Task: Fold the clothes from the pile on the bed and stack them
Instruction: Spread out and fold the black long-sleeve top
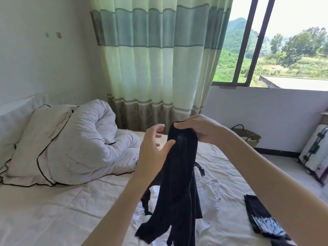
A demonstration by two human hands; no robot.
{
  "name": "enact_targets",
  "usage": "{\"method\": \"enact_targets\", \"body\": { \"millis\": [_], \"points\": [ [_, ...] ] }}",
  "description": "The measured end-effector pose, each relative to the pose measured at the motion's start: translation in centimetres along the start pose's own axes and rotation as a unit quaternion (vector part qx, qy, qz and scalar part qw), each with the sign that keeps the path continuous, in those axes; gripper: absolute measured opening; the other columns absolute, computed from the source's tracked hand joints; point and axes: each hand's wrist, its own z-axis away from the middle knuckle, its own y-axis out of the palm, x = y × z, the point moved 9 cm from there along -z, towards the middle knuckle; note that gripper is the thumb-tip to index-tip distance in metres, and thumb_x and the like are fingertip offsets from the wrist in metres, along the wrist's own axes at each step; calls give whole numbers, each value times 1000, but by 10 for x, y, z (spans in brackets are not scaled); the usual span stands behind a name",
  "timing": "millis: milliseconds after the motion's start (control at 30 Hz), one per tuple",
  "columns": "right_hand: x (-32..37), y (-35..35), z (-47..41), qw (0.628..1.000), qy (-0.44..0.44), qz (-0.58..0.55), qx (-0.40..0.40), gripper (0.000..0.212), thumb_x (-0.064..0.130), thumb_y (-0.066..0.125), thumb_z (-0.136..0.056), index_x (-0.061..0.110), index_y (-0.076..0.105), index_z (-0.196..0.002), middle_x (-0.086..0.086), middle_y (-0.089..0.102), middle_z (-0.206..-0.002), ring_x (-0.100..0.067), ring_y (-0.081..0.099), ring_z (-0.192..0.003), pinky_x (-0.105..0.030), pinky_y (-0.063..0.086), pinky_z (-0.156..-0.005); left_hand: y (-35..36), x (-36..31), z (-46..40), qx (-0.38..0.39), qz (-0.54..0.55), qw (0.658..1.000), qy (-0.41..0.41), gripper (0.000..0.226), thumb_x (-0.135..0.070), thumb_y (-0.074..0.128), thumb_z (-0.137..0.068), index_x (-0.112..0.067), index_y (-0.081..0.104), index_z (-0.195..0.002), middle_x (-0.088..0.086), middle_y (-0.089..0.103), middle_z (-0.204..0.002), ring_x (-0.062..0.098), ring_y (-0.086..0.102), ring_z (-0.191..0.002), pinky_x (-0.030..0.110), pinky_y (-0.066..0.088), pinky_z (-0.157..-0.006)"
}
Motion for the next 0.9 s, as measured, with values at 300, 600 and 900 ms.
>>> {"method": "enact_targets", "body": {
  "millis": [300, 600, 900],
  "points": [
    [-15, -3, 25, 997, -46, 12, 55, 22, -11, 60, -81, 5, 70, -93, -18, 68, -93, -23, 64, -85, -33, 53, -82, 17, -8, -23, 134, -55, 989, -26, 18, -18, 63, -86, -23, 67, -103, -5, 70, -87, 11, 65, -86, 27, 52, -80],
    [-87, 38, 38, 995, -69, 75, 6, 16, 13, 66, -86, 27, 72, -89, 10, 74, -87, -5, 70, -83, -14, 52, -69, 4, -31, -30, 151, -63, 986, -14, 11, -25, 61, -89, -16, 66, -90, -8, 68, -79, 7, 64, -75, 23, 53, -71],
    [-156, 10, 23, 937, -21, 328, -115, 4, 11, 64, -87, 12, 66, -84, 0, 60, -83, -17, 55, -81, -25, 38, -67, -91, 2, -31, 9, -21, 997, -78, 17, -5, 52, -89, -18, 61, -82, -8, 60, -73, 5, 54, -70, 12, 42, -65]
  ]
}}
